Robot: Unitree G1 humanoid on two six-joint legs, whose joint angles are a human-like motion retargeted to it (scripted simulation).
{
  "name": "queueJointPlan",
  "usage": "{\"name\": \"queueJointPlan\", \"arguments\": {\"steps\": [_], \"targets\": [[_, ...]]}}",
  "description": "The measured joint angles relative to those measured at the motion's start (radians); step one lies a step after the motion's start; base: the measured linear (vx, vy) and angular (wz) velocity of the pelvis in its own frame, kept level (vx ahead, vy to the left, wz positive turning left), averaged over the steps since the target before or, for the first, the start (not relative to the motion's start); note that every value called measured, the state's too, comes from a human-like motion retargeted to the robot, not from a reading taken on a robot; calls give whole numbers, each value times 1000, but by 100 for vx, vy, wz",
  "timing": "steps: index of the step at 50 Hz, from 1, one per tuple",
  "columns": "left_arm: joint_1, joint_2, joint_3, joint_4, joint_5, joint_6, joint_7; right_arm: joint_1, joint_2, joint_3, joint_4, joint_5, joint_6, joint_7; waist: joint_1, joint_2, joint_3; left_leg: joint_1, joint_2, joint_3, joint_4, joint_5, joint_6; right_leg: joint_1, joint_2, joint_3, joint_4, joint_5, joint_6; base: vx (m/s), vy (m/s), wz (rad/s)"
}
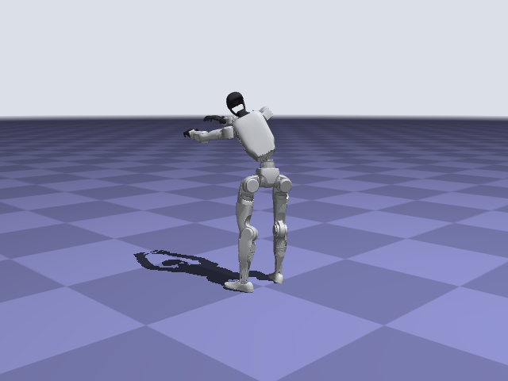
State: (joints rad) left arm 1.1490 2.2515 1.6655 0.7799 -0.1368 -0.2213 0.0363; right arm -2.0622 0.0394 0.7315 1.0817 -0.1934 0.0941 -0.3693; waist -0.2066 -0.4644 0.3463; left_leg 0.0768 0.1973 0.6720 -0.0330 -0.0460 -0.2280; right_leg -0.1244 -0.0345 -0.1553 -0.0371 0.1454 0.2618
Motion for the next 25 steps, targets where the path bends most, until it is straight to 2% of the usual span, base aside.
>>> {"name": "queueJointPlan", "arguments": {"steps": [5, 12, 19, 22, 25], "targets": [[0, 0, 2, -52, 22, -2, 18, 159, 2, -56, -58, 31, -19, -77, 26, 24, 26, 2, -20, -32, -25, 9, -1, 3, -24, -23, 18, -19, 0, 3, 6, 35], [0, 0, -31, -16, 30, 19, 7, 478, 51, -150, -62, 378, -87, 13, 8, 40, 21, 27, -49, -23, -9, -22, 19, 26, -62, -1, 28, -45, 0, 7, 10, -6], [0, 0, -46, 23, 73, 17, 8, 1017, 25, -194, -54, 713, -112, 198, -58, 50, -3, 59, -64, 10, 18, -62, 36, 50, -78, 35, 26, -67, 0, 9, 7, -25], [0, 0, -55, 30, 89, 10, 7, 1279, -37, -269, -66, 800, -123, 197, -97, 61, -17, 74, -62, 26, 13, -68, 33, 53, -71, 45, 29, -76, 0, 8, 1, -25], [0, 0, -73, 40, 88, 9, 4, 1521, -108, -406, -70, 954, -145, 169, -136, 71, -26, 90, -57, 44, 5, -70, 31, 54, -58, 55, 33, -81, 0, 7, -1, -29]]}}
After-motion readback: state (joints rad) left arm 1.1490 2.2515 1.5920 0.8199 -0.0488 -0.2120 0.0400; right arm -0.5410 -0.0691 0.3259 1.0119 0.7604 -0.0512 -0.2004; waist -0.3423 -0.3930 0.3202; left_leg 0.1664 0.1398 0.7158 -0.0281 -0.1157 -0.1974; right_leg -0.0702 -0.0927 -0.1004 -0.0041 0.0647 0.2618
